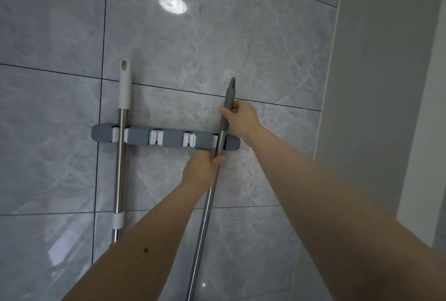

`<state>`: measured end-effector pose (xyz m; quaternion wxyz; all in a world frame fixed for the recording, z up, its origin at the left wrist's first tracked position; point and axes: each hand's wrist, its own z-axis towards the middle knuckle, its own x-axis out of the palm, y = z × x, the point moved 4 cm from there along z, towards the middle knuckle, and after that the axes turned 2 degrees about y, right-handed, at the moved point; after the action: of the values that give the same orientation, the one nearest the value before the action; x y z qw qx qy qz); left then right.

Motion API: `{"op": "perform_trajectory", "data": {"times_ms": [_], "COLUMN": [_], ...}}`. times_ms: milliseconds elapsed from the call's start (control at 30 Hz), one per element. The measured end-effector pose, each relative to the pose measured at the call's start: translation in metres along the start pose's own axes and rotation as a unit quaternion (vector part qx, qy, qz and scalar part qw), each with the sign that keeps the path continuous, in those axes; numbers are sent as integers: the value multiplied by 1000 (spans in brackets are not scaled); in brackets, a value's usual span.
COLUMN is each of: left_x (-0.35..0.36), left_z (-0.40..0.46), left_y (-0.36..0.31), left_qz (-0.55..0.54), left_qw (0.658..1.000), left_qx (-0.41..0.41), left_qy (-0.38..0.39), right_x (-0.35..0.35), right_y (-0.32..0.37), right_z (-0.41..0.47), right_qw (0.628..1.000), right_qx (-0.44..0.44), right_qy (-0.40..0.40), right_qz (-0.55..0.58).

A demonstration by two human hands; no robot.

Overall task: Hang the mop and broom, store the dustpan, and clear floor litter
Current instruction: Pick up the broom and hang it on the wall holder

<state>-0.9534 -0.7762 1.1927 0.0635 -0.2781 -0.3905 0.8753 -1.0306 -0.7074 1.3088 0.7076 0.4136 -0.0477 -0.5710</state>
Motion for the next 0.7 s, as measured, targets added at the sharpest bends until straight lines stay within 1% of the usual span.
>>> {"op": "perform_trajectory", "data": {"times_ms": [200, 333, 400, 567, 700], "left_x": [8, 9, 7, 6, 9], "left_z": [4, 12, 15, 22, 23], "left_y": [5, 11, 13, 17, 19], "left_qz": [-52, -60, -57, -113, -109], "left_qw": [998, 997, 997, 993, 993], "left_qx": [-20, -49, -40, -36, -32], "left_qy": [2, -15, -25, -1, 5], "right_x": [10, 19, 19, 21, 25], "right_y": [-1, -11, -16, -19, -20], "right_z": [3, 5, 7, 7, 3], "right_qw": [1000, 1000, 1000, 999, 998], "right_qx": [-24, 0, 8, 8, 9], "right_qy": [-5, -16, -28, -40, -53], "right_qz": [-14, -22, -9, 12, 14]}}
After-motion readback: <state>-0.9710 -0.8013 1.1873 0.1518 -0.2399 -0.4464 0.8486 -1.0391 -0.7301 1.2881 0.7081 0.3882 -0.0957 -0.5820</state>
